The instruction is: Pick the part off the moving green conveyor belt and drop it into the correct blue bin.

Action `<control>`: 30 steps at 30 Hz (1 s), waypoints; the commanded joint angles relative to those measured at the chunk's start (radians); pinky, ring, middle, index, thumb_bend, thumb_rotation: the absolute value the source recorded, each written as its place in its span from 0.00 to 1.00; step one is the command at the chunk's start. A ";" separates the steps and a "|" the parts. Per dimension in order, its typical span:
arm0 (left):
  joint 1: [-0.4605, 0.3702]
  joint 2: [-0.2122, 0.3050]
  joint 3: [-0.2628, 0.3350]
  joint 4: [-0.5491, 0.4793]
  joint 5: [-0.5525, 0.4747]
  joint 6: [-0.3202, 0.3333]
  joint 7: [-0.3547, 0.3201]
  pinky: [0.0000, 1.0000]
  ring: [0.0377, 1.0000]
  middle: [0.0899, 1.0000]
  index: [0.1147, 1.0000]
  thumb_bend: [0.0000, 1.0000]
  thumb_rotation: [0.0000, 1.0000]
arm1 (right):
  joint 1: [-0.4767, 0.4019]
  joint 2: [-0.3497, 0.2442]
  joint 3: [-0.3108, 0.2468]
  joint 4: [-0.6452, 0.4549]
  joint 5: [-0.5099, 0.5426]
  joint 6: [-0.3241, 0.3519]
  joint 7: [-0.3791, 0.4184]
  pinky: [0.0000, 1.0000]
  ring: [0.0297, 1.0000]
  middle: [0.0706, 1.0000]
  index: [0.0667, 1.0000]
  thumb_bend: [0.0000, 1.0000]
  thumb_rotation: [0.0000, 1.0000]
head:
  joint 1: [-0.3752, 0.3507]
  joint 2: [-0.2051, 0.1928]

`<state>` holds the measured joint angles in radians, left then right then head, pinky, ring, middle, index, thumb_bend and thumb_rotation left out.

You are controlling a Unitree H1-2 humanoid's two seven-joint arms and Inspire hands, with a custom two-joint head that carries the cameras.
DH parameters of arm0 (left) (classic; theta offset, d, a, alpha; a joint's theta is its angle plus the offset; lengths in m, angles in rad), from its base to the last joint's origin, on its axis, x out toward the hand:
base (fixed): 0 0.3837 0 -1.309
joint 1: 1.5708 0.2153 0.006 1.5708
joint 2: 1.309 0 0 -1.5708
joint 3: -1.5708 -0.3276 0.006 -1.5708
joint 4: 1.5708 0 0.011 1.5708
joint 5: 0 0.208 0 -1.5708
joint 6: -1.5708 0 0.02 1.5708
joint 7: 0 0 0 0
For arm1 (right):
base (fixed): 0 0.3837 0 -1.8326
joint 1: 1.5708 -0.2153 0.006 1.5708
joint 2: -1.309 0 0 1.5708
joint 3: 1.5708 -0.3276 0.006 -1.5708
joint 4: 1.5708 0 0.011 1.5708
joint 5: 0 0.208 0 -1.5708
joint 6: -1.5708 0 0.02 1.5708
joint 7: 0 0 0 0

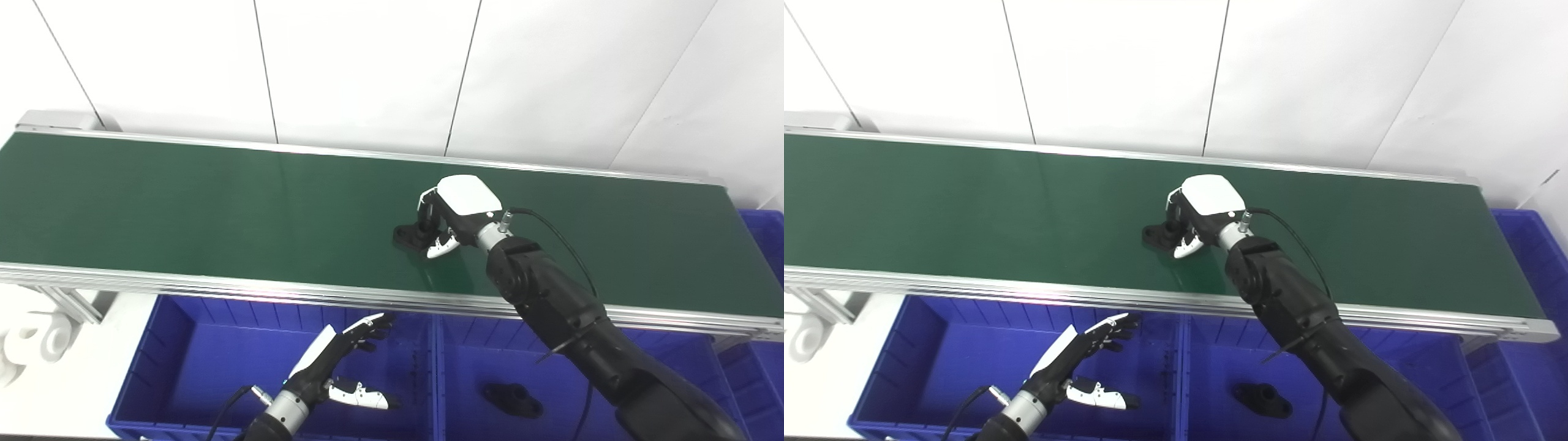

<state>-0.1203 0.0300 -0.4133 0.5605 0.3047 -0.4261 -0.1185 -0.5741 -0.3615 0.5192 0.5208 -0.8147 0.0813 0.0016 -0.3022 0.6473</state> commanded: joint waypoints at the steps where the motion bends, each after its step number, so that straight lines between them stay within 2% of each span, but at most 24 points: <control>1: -0.014 -0.009 0.006 -0.028 -0.005 -0.037 0.009 0.74 0.82 0.86 0.85 0.65 0.27 | 0.007 -0.005 0.010 -0.007 -0.013 -0.022 0.005 0.33 0.39 0.40 0.50 0.52 0.00 | 0.001 0.002; 4: -0.016 -0.009 0.005 -0.025 0.000 -0.039 0.014 0.74 0.82 0.85 0.85 0.64 0.27 | 0.012 -0.009 0.012 -0.016 -0.018 -0.019 0.006 0.29 0.35 0.38 0.50 0.52 0.00 | 0.000 0.001; 6: -0.015 -0.009 0.007 -0.025 0.003 -0.037 0.015 0.74 0.82 0.85 0.85 0.65 0.27 | 0.016 -0.010 0.009 -0.023 -0.015 -0.017 0.008 0.30 0.36 0.38 0.50 0.52 0.00 | 0.000 0.001; 9: -0.015 -0.008 0.007 -0.025 0.001 -0.037 0.013 0.74 0.82 0.85 0.86 0.65 0.27 | 0.023 -0.011 0.004 -0.039 -0.011 -0.018 0.000 0.27 0.32 0.44 0.46 0.53 0.00 | -0.002 -0.001; 17: -0.016 -0.007 0.009 -0.026 -0.006 -0.032 0.001 0.74 0.82 0.86 0.86 0.64 0.26 | 0.040 -0.017 -0.014 -0.095 -0.009 0.000 0.013 0.20 0.25 0.43 0.45 0.53 0.00 | -0.003 0.000; 20: -0.015 -0.007 0.011 -0.029 -0.008 -0.032 -0.002 0.74 0.82 0.85 0.86 0.64 0.26 | 0.050 -0.024 -0.028 -0.132 -0.004 0.002 0.025 0.18 0.23 0.43 0.45 0.53 0.00 | -0.005 0.002; 27: -0.010 -0.008 0.015 -0.036 -0.004 -0.028 -0.004 0.74 0.82 0.85 0.86 0.65 0.26 | 0.104 -0.031 -0.090 -0.255 0.017 0.001 0.029 0.22 0.27 0.43 0.45 0.53 0.00 | -0.004 0.006; 30: -0.011 -0.008 0.016 -0.036 -0.002 -0.031 -0.003 0.72 0.81 0.85 0.86 0.65 0.27 | 0.126 -0.031 -0.109 -0.303 0.019 -0.001 0.034 0.20 0.25 0.43 0.45 0.53 0.00 | -0.004 0.010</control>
<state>-0.1199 0.0289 -0.4013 0.5571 0.3044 -0.4256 -0.1285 -0.4231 -0.3809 0.4390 0.2626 -0.7989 0.0818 0.0503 -0.3068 0.6580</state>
